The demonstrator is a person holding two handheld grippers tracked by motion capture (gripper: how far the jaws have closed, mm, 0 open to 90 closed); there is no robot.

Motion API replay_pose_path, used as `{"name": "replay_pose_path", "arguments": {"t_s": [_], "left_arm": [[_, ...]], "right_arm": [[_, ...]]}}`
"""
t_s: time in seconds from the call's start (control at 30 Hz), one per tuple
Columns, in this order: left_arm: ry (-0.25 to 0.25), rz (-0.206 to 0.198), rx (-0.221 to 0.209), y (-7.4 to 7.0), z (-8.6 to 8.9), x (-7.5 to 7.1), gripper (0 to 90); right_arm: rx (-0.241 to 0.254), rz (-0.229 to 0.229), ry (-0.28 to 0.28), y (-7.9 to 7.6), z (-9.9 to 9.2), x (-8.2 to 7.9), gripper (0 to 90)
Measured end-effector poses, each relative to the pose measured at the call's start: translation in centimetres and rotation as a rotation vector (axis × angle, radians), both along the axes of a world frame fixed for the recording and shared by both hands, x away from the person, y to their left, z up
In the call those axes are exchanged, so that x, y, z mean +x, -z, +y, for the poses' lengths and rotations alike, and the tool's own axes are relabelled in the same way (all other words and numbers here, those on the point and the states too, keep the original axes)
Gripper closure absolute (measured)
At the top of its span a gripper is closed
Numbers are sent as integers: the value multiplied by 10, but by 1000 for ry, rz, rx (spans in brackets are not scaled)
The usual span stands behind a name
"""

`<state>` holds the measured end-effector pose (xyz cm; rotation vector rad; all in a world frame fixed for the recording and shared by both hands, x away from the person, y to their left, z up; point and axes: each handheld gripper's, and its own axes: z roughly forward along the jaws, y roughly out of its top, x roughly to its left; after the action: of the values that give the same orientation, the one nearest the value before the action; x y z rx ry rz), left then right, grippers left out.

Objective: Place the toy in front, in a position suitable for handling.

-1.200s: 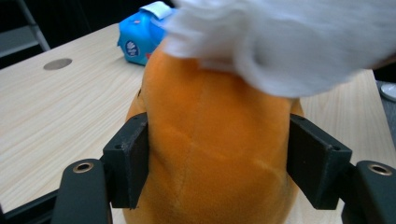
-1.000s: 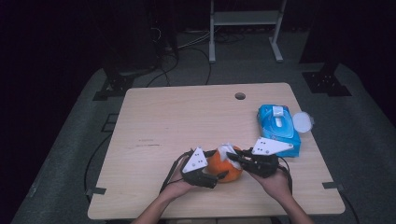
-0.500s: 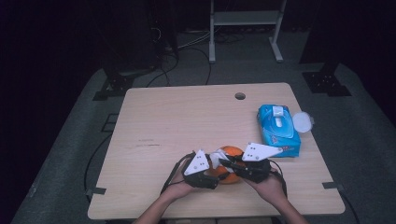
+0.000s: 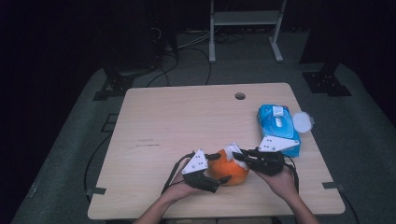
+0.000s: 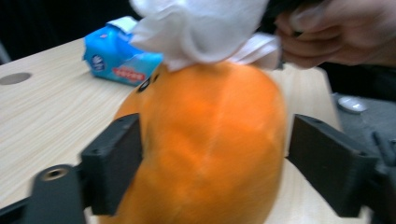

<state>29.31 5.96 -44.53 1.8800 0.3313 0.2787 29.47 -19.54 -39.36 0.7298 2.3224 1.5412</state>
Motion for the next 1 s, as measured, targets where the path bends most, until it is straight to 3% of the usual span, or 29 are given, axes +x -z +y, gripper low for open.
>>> {"name": "replay_pose_path", "arguments": {"t_s": [0.07,0.13,0.23,0.4,0.53,0.73,0.87,1.0], "left_arm": [[-1,-12,23,4,-2,0,150],[-15,-42,48,4,-3,-2,223],[-30,-26,50,3,-2,-1,258],[-42,-3,35,4,-1,0,271],[-48,6,23,4,1,2,301],[-82,87,-34,3,7,8,307],[-93,108,-50,4,8,10,308],[-123,165,-80,4,14,15,308]], "right_arm": [[1,3,-1,0,0,0,816],[2,7,-2,0,2,-1,816],[-23,-21,-14,-2,11,-6,814],[-53,-45,-78,-2,33,-16,813],[-54,-56,-52,-3,29,-12,816],[-16,-38,40,-3,0,0,815],[-19,-43,44,-1,-4,0,814],[-32,-56,34,-3,-1,-5,814]]}}
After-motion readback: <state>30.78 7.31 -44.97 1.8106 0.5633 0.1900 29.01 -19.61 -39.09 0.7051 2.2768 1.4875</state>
